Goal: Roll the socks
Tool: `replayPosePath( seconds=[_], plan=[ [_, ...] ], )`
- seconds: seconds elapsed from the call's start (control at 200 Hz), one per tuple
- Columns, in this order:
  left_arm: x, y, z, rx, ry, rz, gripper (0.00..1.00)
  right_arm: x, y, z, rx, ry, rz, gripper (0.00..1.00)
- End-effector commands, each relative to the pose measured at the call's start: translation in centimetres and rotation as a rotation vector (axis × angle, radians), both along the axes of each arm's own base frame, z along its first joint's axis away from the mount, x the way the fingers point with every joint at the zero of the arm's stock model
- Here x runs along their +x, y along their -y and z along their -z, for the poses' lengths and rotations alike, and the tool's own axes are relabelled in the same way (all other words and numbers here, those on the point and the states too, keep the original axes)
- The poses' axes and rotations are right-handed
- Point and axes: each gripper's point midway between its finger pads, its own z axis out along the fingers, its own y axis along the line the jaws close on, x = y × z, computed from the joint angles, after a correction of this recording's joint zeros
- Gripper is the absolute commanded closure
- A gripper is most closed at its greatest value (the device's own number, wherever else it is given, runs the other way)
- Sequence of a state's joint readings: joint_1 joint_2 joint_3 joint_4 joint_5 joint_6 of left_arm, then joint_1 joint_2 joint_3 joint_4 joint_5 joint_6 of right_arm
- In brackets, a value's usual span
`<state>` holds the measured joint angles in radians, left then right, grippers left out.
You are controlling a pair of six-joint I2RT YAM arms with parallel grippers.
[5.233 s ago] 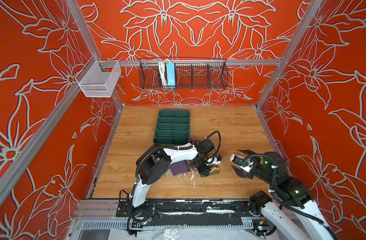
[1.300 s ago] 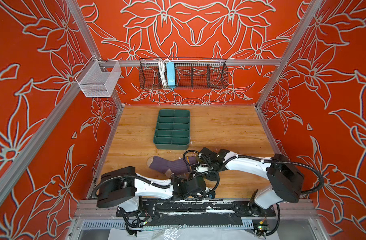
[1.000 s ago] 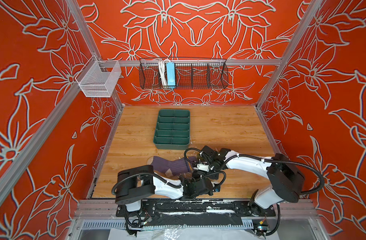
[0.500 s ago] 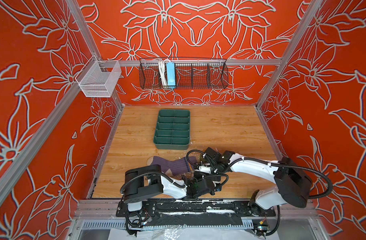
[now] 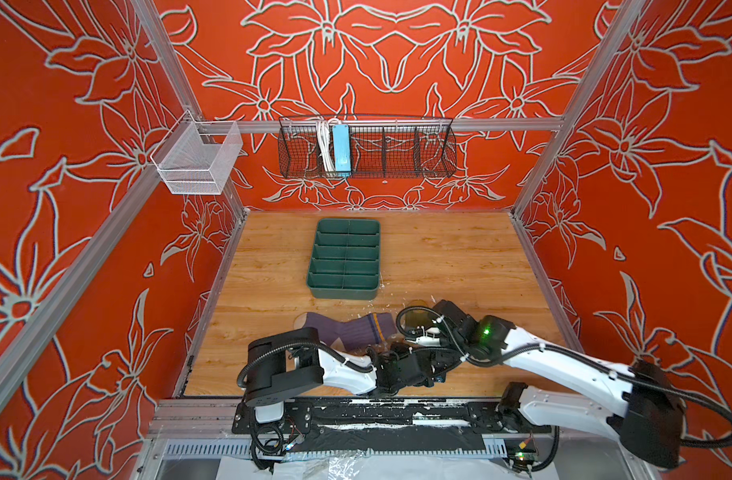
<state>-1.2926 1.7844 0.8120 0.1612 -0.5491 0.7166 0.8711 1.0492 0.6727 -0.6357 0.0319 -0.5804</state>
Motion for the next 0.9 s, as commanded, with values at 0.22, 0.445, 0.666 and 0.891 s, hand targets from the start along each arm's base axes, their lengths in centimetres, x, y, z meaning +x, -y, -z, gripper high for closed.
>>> replayPosePath(
  seconds=[0.22, 0.445, 0.666, 0.891],
  plan=[
    [2.1, -4.4, 2.3, 0.085, -0.154, -0.147, 1.0, -2.6, 7.3, -0.3, -0.113, 0.066, 0.018, 0.14],
    [-0.5, -4.6, 2.6, 0.149, -0.503, -0.09, 1.0, 2.0, 10.6, -5.8, 0.013, 0.428, 0.258, 0.06],
    [-0.2, -4.6, 2.8, 0.199, -0.667, -0.124, 1.0, 3.8, 12.2, -14.2, 0.17, 0.747, 0.388, 0.07],
    [-0.1, -3.8, 1.8, 0.162, -0.914, -0.199, 1.0, 0.8, 11.1, -19.3, 0.324, 0.787, 0.257, 0.11]
  ],
)
